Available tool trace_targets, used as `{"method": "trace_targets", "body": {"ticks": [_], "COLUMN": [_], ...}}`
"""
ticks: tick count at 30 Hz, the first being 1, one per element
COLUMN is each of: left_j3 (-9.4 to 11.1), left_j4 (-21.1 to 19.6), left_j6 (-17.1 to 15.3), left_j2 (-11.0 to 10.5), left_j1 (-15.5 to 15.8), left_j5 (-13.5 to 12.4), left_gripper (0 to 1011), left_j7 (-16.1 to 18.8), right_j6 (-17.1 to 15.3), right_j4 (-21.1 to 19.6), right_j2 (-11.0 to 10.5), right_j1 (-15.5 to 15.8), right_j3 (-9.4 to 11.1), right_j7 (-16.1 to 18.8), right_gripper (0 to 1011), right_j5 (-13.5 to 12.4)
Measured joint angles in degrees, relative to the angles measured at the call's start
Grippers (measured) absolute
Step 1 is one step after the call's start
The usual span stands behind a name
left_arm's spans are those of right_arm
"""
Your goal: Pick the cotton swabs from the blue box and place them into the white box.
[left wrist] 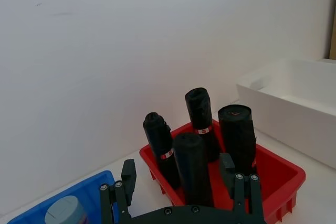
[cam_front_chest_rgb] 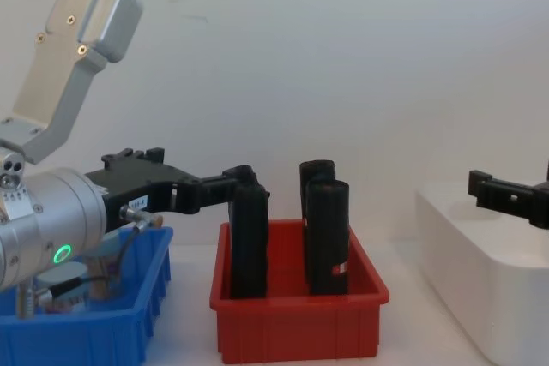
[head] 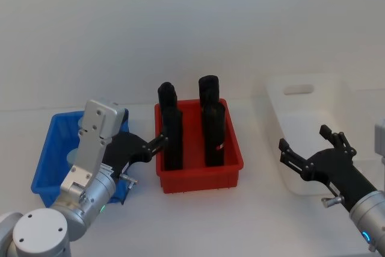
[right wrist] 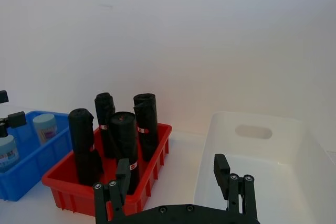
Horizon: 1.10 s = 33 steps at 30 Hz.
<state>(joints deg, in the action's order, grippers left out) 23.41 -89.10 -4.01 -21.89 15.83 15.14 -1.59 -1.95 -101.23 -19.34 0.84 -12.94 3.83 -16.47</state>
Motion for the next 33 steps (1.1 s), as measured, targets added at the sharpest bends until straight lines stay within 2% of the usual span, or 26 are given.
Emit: {"method": "trace_targets", "body": {"ticks": [17,33], "left_j3": [-3.1,-5.8], "left_j4": [6.2,11.6], "left_j6": [-5.9,-8.0], "left_j2": [0.4,0.0], "left_j1": [3.4,5.1], "left_j5": [4.2,7.3], "left_gripper": [1004,1004], "left_j7": [-0.1,1.2], "right_j6": [0.0,0.0], "right_j4": [0.0,0.0], "right_j2": [0.0,0.0], "right_j1": [0.0,0.0], "right_j3": [0.0,0.0], "right_j7": [0.0,0.0], "right_gripper": [1002,1002], "right_j5": [0.0,0.0]}}
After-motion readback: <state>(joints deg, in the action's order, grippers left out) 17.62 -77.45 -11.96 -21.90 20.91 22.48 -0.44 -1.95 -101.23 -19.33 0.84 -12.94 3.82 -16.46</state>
